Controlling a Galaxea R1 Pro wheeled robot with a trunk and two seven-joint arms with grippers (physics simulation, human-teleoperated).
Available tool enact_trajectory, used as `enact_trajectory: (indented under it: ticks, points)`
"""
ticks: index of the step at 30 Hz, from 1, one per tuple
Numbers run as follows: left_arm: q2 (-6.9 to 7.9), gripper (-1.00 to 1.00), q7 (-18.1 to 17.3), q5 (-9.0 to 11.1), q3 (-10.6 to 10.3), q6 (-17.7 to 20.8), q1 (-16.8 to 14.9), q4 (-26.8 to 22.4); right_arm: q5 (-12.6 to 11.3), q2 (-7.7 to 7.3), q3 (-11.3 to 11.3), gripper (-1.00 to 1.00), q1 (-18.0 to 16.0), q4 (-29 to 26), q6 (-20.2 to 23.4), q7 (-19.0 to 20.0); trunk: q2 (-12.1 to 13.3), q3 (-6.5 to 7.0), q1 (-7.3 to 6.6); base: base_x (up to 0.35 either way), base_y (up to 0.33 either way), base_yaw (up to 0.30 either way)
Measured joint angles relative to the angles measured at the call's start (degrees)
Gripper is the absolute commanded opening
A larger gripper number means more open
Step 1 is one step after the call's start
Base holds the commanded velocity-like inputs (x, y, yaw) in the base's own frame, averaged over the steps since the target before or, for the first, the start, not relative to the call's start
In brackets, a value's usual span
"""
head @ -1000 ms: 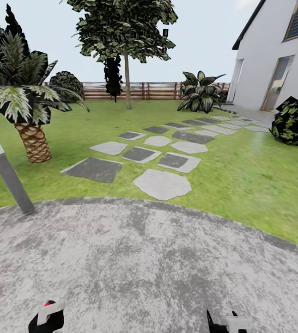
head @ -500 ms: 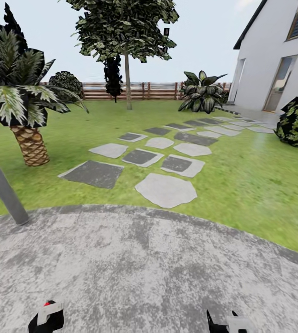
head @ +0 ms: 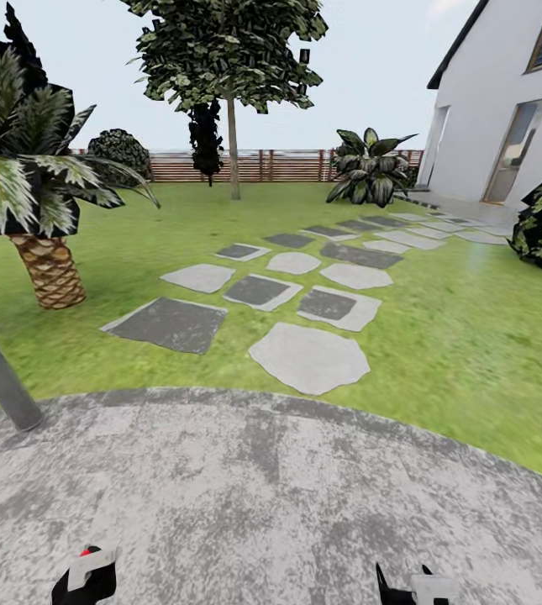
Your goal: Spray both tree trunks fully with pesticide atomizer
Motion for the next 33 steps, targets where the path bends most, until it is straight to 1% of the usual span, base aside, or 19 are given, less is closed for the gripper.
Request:
enact_trajectory:
  ticks: [4,14,27,33]
  points:
    - [0.28,-1.00,-0.28,0.01,0.02,-0.10,0.00,-0.02,0.00,0.00,0.00,1.00,0.00,0.01,0.00,0.00,0.00,0.00,0.00,0.334,0.094,0.000]
    - [0.31,-1.00,-0.20,-0.03,0.02,-0.18,0.00,-0.09,0.00,0.00,0.00,1.00,0.00,0.00,0.00,0.00,0.00,0.00,0.00,0.334,0.094,0.000]
    - [0.09,-1.00,-0.16,-0.03,0.01,-0.18,0.00,0.00,0.00,-0.02,0.00,1.00,0.00,0.02,0.00,0.00,0.00,0.00,0.00,0.334,0.093,0.000]
    - [0.09,-1.00,-0.17,0.01,-0.01,-0.18,0.00,0.01,0.00,-0.03,0.00,1.00,0.00,0.02,-0.01,0.00,0.00,0.00,0.00,0.337,0.029,0.000]
